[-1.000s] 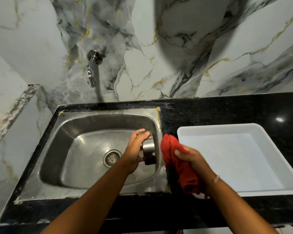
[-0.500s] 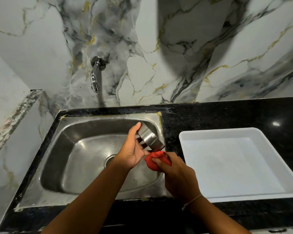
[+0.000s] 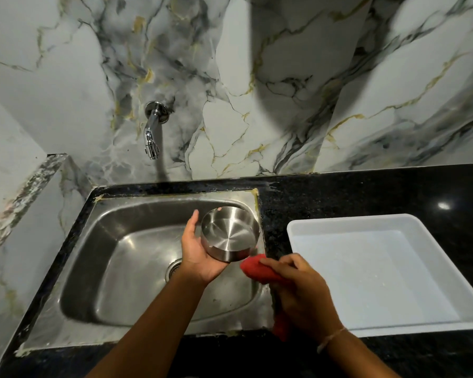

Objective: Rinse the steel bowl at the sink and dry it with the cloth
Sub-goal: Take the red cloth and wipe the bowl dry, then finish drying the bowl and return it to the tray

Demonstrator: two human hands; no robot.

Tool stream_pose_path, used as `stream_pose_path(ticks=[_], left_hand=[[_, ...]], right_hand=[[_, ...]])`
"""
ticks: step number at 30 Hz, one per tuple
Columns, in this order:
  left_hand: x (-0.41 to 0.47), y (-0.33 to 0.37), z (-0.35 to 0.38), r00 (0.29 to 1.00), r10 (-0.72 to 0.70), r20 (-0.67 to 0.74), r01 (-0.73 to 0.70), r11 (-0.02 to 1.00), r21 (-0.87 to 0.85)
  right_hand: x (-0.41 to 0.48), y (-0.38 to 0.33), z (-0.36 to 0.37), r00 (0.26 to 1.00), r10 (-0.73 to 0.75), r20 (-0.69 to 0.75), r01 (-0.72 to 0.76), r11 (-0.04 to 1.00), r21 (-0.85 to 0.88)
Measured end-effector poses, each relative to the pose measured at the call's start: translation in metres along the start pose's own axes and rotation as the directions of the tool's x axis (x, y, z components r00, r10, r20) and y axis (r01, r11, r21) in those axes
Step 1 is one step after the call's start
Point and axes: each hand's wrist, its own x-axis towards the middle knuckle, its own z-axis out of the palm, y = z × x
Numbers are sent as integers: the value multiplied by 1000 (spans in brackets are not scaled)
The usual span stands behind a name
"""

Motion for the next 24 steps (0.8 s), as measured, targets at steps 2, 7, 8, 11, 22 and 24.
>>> stream_pose_path(ticks=[2,7,8,11,22,24], left_hand=[[-1,1,-3,999,-1,-33,3,998,63],[1,-11,-6,993,11,-114,6,989,149],[1,-14,-4,992,23,-122,-2,985,174],[5,-18,2,980,68,-185,-27,976,216],[3,-21,16,864,318,-391,-195,926,325],[2,-24,15,856,325,-402,-198,925,326]], right_hand=[[3,4,-18,993,113,-17,-105,963,249],[49,11,-23,945,319,73,-294,730,617],[60,8,-18,933,343,107,-327,689,647],[72,4,-7,900,415,135,-390,626,675],[8,-22,23,817,562,132,-525,628,575],[7,-22,22,809,568,154,-532,595,602]])
